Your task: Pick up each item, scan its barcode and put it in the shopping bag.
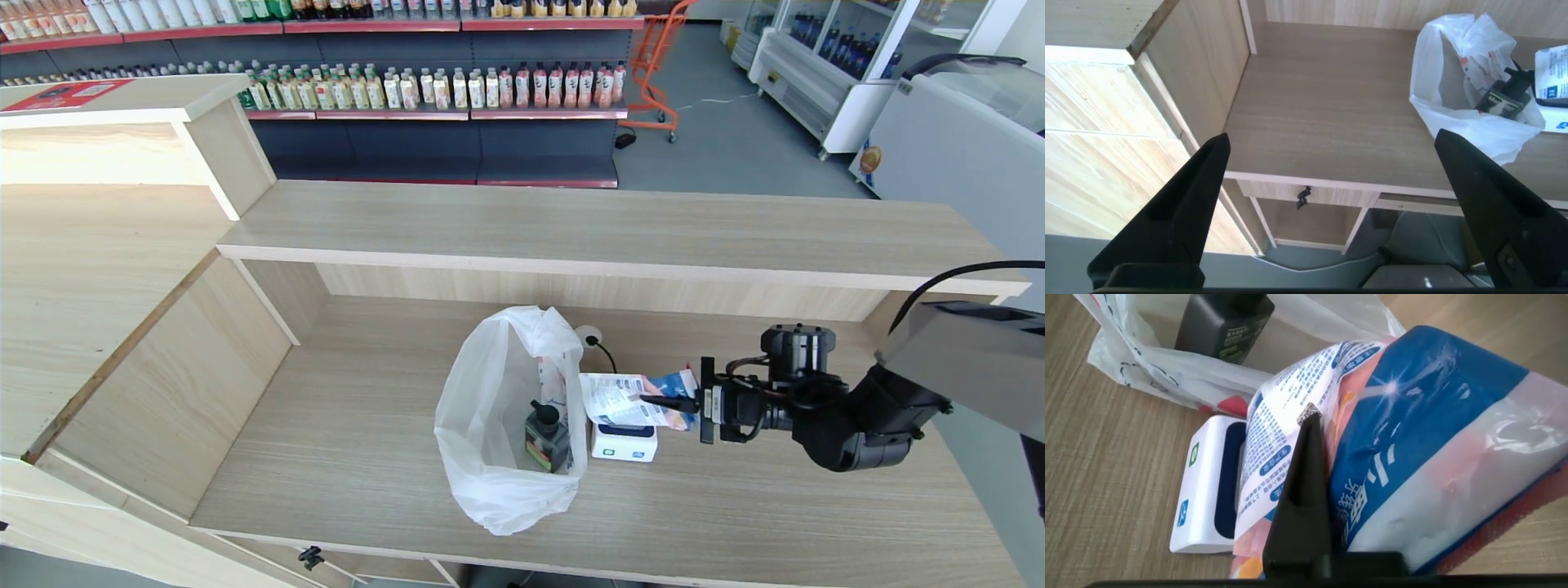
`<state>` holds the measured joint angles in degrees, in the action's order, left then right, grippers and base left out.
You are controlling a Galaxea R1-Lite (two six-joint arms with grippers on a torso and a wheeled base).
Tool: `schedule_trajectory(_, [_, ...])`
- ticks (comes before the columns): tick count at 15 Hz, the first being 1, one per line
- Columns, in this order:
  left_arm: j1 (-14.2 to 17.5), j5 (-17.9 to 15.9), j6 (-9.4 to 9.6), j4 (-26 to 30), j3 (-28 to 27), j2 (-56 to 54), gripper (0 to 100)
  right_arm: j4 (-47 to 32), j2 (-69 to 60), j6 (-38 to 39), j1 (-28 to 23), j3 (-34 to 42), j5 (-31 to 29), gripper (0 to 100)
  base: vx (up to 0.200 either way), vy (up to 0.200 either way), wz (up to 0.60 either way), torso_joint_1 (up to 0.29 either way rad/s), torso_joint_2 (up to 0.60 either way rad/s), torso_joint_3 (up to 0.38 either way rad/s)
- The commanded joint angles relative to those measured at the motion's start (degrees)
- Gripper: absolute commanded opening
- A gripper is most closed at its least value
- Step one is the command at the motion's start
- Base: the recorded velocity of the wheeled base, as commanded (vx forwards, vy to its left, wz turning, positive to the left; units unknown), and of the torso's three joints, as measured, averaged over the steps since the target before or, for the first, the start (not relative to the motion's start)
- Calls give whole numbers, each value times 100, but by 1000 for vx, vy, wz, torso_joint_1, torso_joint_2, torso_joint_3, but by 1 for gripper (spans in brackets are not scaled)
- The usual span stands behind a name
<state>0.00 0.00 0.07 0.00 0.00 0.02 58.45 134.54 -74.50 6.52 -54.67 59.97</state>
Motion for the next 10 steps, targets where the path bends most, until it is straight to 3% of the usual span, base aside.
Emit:
schedule_trajectory(1, [0,0,1,0,0,-2,100,-1,90,32,-2,-52,-2,0,0,0,0,0,0,0])
schedule_trajectory(4, [0,0,1,0,0,6,100,8,90,251,-2,-184,-11,0,0,0,0,0,0,0])
schedule_trajectory(6, [0,0,1,0,0,6,100,8,-208,823,16,-158,-73,0,0,0,0,0,0,0])
schedule_trajectory(8, [0,0,1,0,0,-2,100,-1,-991,2598,218,238,-785,0,0,0,0,0,0,0])
schedule_trajectory(10, [0,0,1,0,0,-2,100,-1,-1562,4954,772,449,-2226,0,0,0,0,0,0,0])
